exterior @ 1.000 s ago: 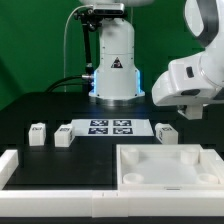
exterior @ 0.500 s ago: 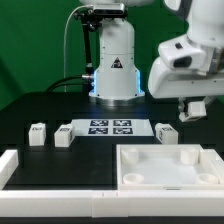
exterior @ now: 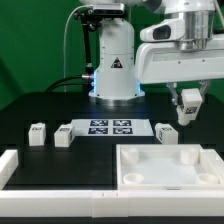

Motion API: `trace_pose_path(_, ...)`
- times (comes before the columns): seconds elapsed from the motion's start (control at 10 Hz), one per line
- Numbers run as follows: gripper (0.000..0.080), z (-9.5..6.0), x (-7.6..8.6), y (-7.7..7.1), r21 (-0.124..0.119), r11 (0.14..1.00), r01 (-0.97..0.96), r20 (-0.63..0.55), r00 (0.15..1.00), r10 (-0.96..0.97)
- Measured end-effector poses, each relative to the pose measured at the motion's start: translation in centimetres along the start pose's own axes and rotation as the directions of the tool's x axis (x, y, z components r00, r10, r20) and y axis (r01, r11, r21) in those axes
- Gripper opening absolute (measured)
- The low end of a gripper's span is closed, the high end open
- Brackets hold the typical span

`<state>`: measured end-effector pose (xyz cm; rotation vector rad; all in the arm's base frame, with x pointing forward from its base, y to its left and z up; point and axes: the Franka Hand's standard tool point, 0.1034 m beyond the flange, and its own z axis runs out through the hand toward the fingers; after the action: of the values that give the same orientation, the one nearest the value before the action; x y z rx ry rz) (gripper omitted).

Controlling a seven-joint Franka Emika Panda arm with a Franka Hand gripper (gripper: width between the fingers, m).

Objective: Assemble one leg

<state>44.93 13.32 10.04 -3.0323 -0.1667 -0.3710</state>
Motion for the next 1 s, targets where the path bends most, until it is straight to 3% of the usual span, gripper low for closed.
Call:
trace_pose_path(0.2,0.029,0.0,0.4,-0.2,0.019,0.999,0.03,-0.134,0.991,-0.027)
trace_pose_path(0.5,0.029,0.5,5.1,1.7,-0.01,0.994,0.11,-0.176,0.978,-0.11)
trace_pose_path(0.8,0.0291,1.1,8.7,3.7,-0.034,0.988,0.151,-0.191,0.969,-0.154)
trace_pose_path(1.0,0.0291,1.2,8.5,3.6,-0.033,0.988,0.153,-0.188,0.97,-0.156)
